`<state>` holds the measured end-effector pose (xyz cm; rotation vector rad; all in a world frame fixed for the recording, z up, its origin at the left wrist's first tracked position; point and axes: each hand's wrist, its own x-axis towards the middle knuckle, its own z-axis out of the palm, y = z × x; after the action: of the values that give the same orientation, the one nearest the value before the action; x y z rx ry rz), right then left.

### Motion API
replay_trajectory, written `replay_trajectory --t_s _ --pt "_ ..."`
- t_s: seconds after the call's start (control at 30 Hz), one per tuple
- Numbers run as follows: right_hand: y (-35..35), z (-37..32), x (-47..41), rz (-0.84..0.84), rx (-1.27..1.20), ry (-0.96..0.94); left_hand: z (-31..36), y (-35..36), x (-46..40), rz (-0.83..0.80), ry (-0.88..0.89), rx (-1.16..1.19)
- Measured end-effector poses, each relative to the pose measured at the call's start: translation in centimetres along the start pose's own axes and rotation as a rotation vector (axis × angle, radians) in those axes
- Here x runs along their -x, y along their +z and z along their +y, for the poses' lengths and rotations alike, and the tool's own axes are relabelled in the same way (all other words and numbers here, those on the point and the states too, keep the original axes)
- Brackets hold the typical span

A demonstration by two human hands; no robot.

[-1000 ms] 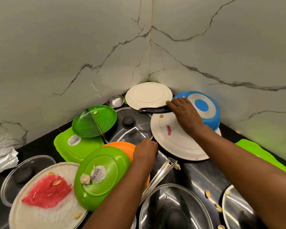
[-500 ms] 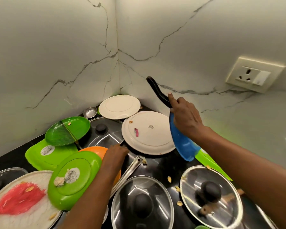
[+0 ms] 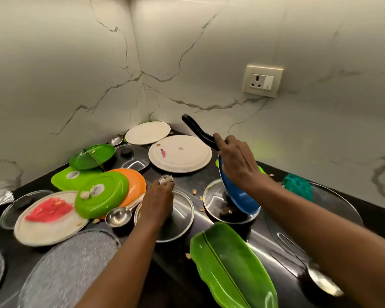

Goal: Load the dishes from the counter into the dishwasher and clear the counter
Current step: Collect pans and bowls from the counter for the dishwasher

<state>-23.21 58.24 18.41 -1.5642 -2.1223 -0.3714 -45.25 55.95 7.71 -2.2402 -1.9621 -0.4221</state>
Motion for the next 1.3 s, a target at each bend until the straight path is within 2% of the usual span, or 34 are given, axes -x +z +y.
replay_trajectory --t_s 0.2,0.3,0.5,0.8,0.97,1.13,1.3 --pt "-3.6 -1.4 6.8 0.045 -0.048 0.025 5.6 -2.8 5.0 0.014 -0.066 0.056" --pt "-5.6 -2.1 9.9 0.075 -0.109 0.051 7.8 -3.8 7.1 0.020 -0.023 0.037" --pt "-10.6 -2.8 16.2 0.149 -0.179 0.153 9.9 -5.4 11.8 0.127 0.066 0.143" --pt "-16.2 -9.9 28.0 0.224 0.001 0.186 9.3 -7.6 26.8 0.163 0.162 0.319" --pt "-19.1 -14.6 38.0 0.289 0.095 0.299 9.0 -8.4 37.0 0.024 0.223 0.295" --pt "-22.3 -17.6 49.5 0.212 0.121 0.392 11.0 -7.8 47.7 -0.171 0.277 0.321" --pt "-25.2 -17.7 61.1 0.131 0.197 0.523 15.9 -6.7 56.7 -0.397 0.392 0.298"
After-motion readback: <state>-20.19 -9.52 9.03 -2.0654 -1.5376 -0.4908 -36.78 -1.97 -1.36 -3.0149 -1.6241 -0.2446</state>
